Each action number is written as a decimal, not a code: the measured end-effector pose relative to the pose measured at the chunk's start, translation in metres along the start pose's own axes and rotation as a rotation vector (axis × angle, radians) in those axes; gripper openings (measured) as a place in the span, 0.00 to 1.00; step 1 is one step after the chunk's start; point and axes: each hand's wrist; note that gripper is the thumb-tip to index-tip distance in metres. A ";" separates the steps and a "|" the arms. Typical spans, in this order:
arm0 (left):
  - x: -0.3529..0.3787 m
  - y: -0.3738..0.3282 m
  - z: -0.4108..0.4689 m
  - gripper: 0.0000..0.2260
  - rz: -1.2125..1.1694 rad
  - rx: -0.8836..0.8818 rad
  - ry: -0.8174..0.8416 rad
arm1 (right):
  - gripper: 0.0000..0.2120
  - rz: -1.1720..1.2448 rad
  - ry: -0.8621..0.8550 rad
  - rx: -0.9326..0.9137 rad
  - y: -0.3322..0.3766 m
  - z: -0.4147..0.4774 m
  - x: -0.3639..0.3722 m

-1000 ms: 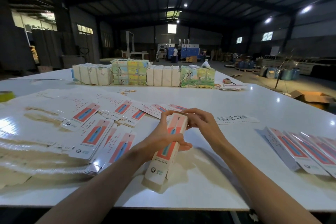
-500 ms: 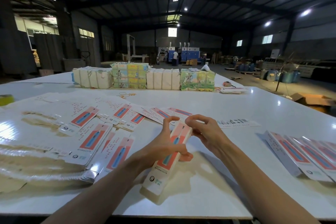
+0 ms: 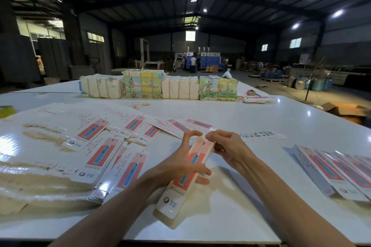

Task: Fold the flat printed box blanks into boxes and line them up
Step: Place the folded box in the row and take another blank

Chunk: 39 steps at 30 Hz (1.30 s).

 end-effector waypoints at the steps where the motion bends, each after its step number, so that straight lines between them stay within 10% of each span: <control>1: 0.000 0.001 0.001 0.50 -0.005 -0.004 -0.005 | 0.05 -0.005 0.003 0.000 0.000 0.000 0.000; 14: 0.000 -0.007 -0.003 0.45 -0.179 0.036 -0.116 | 0.10 -0.027 0.201 -0.149 -0.003 -0.004 0.009; 32: 0.001 0.001 0.006 0.41 -0.138 -0.026 -0.227 | 0.07 -0.286 0.037 -0.360 -0.011 -0.010 0.018; 39: 0.008 -0.011 0.008 0.22 -0.685 -0.026 -0.350 | 0.16 -0.537 -0.084 -0.373 -0.014 -0.016 0.031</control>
Point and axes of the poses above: each hand's wrist, its own z-axis towards the middle knuckle, its own x-axis out of the palm, y = z × x, and after that the axes turned 6 degrees about -y, right-handed
